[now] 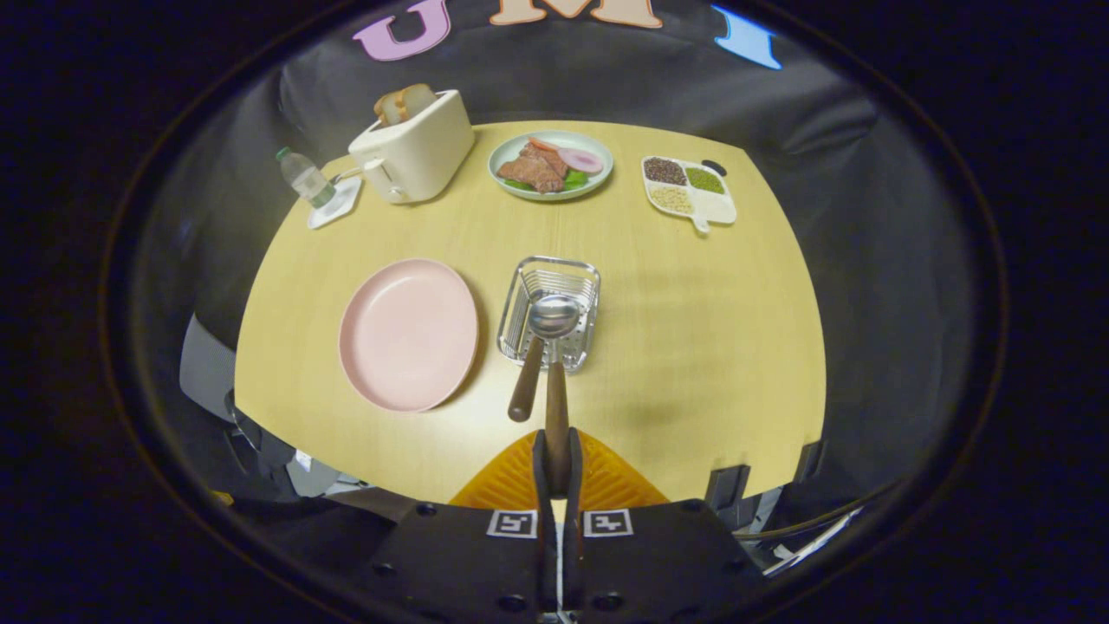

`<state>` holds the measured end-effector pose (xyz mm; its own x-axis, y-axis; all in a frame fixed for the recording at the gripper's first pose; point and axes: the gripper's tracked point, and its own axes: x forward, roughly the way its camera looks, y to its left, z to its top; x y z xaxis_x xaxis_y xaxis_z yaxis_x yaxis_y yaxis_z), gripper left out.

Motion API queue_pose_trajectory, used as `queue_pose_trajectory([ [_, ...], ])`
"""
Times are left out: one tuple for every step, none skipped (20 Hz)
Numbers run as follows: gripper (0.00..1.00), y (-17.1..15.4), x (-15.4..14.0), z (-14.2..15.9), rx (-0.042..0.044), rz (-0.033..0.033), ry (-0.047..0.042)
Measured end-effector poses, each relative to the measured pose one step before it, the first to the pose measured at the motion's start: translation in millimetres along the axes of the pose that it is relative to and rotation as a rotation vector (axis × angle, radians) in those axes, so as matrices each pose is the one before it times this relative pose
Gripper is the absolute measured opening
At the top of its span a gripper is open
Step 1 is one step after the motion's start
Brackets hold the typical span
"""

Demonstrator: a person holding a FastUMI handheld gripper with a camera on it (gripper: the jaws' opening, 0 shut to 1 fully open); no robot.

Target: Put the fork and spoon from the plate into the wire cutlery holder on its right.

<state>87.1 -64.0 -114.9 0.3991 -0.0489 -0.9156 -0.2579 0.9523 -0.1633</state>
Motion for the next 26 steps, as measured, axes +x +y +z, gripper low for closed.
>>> queue_pose_trajectory([
  [0.07, -1.71, 2.37, 1.04, -0.00052, -0.00526, 0.00686],
  [0.08, -1.96, 2.12, 2.24, -0.00221, -0.00894, -0.00374],
  [0.11, -2.30, 0.87, 1.26, -0.00889, -0.01448, -0.00460],
  [0.12, -2.43, 0.32, 1.40, -0.00354, -0.01309, -0.00450],
  [0.13, 0.00, -0.78, 3.05, 0.00672, 0.00288, -0.00399],
  [0.14, 2.32, 0.40, 2.91, 0.01731, 0.01731, -0.00440],
  [0.32, 3.38, -1.99, 2.31, 0.02356, 0.01679, -0.00922],
  [0.50, 1.45, -2.36, 2.93, 0.01618, 0.01165, -0.01237],
  [0.68, -2.77, -1.97, 2.45, 0.00618, -0.00367, -0.01913],
  [0.86, -2.44, -3.44, 7.03, -0.00724, -0.00782, -0.02432],
  [1.00, -1.82, -1.71, -2.67, -0.00897, 0.00075, -0.01531],
  [1.00, -0.89, -2.88, 0.65, 0.00354, 0.00058, -0.01207],
  [1.00, 1.54, -3.40, 0.58, 0.01155, 0.00947, -0.01556],
  [1.00, 0.69, -3.87, 0.97, 0.01208, 0.00685, -0.01953],
  [1.00, 0.98, -4.25, 1.29, 0.00789, 0.01055, -0.02486],
  [1.00, 1.71, -4.79, -0.30, -0.00048, 0.00889, -0.02802],
  [1.00, 0.74, -5.07, -0.22, -0.00249, 0.00569, -0.03287],
  [1.00, 1.82, -6.25, 0.48, -0.00206, 0.00469, -0.03731],
  [1.00, 3.26, -6.71, -0.65, -0.00150, 0.00607, -0.04363],
  [1.00, 4.44, -6.44, 0.54, -0.00189, 0.00647, -0.04777],
  [1.00, 5.77, -6.65, -0.59, 0.00098, 0.00715, -0.04612],
  [1.00, 7.22, -5.73, 0.29, 0.00325, 0.00940, -0.04856],
  [1.00, 6.03, -4.71, -2.21, 0.00241, 0.00407, -0.04634],
  [1.00, 6.59, -4.33, -1.14, 0.00125, 0.00244, -0.04498],
  [1.00, 8.34, -4.02, -2.91, -0.00137, 0.00448, -0.04111],
  [1.00, 6.30, -2.04, -4.69, 0.00040, 0.00317, -0.04007],
])
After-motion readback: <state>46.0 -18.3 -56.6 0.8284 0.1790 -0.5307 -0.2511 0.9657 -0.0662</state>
